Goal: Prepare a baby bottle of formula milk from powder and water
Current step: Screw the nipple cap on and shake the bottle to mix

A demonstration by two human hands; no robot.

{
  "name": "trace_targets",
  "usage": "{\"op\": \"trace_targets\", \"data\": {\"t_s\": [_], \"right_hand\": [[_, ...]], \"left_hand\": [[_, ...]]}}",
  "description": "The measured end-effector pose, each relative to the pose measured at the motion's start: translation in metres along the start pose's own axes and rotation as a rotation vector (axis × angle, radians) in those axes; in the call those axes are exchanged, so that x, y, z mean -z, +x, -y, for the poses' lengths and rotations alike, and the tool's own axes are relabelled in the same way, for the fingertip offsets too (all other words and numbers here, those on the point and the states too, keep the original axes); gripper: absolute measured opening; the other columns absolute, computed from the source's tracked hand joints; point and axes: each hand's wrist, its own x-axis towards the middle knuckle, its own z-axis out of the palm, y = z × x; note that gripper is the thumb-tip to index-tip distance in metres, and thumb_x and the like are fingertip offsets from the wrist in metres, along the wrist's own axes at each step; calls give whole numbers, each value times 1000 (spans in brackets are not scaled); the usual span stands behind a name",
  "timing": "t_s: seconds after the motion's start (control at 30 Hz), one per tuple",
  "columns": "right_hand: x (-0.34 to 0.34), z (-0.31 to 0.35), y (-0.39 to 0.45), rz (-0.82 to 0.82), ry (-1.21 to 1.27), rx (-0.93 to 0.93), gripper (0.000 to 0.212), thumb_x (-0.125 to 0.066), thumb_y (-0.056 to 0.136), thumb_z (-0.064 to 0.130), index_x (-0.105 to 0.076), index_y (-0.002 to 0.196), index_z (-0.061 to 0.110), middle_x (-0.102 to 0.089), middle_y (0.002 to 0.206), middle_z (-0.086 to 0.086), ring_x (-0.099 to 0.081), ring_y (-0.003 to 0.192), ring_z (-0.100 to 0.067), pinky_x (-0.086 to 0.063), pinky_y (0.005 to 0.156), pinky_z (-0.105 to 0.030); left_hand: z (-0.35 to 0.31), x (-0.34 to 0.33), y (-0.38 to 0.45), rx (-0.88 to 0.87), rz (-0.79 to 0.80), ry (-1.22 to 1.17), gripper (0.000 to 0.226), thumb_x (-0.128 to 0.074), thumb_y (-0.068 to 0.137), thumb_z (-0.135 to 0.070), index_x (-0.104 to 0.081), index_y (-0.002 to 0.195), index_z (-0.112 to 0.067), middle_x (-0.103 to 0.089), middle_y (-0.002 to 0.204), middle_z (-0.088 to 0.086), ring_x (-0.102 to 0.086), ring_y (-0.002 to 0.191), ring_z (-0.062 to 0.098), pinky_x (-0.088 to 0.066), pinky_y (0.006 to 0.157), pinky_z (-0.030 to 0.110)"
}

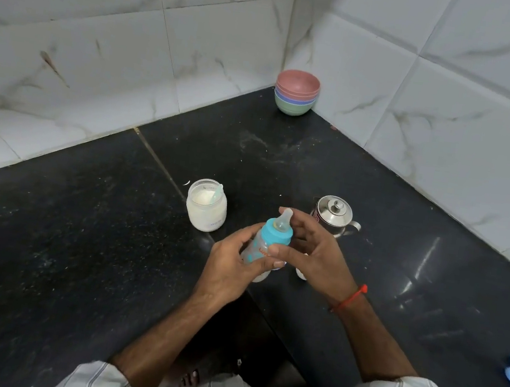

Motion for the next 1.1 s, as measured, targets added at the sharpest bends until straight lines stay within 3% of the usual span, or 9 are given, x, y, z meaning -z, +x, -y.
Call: {"op": "trace_targets", "data": {"t_s": [0.17, 0.3, 0.4, 0.57, 0.63, 0.8, 0.87, 1.0, 1.1], "right_hand": [[-1, 3, 1, 97, 155, -97, 65, -82, 78, 32, -58, 137, 17, -62, 130, -16, -64, 120, -33, -54, 103, -55], [4, 8, -3, 177, 331, -108, 44, -65, 95, 21, -58, 137, 9, -62, 131, -26, -62, 122, -41, -53, 103, -53], [-8, 12, -5, 28, 406, -137, 40, -69, 94, 17, -62, 131, 4, -68, 127, -23, -66, 118, -42, -56, 100, -51], [-38, 15, -7, -277, 457, -211, 36, -76, 90, 14, -68, 124, 6, -75, 114, -19, -71, 111, -40, -59, 96, -53], [-37, 18, -5, -246, 456, -195, 39, -75, 92, 17, -65, 128, 8, -73, 118, -19, -70, 113, -39, -59, 95, -49], [-8, 25, -4, 82, 462, -145, 47, -61, 98, 25, -54, 141, 8, -65, 135, -18, -65, 122, -38, -55, 102, -49], [-10, 28, -4, 25, 446, -137, 43, -64, 98, 25, -58, 135, 5, -69, 125, -24, -68, 115, -40, -57, 98, -49], [-39, 30, -7, -292, 452, -125, 34, -68, 95, 21, -64, 126, 6, -74, 116, -19, -72, 111, -34, -57, 98, -52], [-34, 34, -6, -234, 467, -102, 40, -68, 94, 21, -62, 130, 5, -70, 121, -23, -68, 117, -41, -55, 101, -54]], "left_hand": [[-2, 3, -3, 21, 107, -59, 57, -80, 80, -38, -52, 128, -50, -65, 120, -30, -60, 116, -12, -54, 92, 16], [-2, 4, -3, 64, 157, -225, 83, -81, 79, -33, -38, 151, -34, -73, 123, -11, -66, 120, 6, -52, 106, 37], [-6, 2, 0, 50, 64, -176, 100, -85, 73, -36, -29, 156, -35, -75, 113, -17, -68, 112, 0, -53, 102, 30], [-9, -5, 0, -22, -43, -100, 90, -84, 81, -35, -31, 154, -40, -70, 115, -27, -65, 109, -10, -52, 90, 17], [-9, -3, 2, -41, -10, -138, 91, -83, 83, -36, -28, 155, -39, -72, 121, -18, -67, 114, -3, -55, 97, 27], [-10, 9, 9, -35, 165, -227, 107, -83, 81, -34, -11, 161, -39, -74, 122, -6, -66, 121, 8, -50, 107, 35], [-14, 8, 12, -49, 141, -200, 104, -82, 85, -27, -13, 161, -38, -74, 121, -8, -66, 120, 5, -51, 107, 32], [-24, 2, 11, -132, 58, -117, 96, -78, 83, -38, -21, 160, -36, -69, 123, -22, -63, 116, -9, -49, 91, 9], [-24, 9, 16, -139, 99, -139, 98, -76, 84, -43, -16, 161, -37, -68, 127, -18, -63, 120, -3, -50, 95, 14]]}}
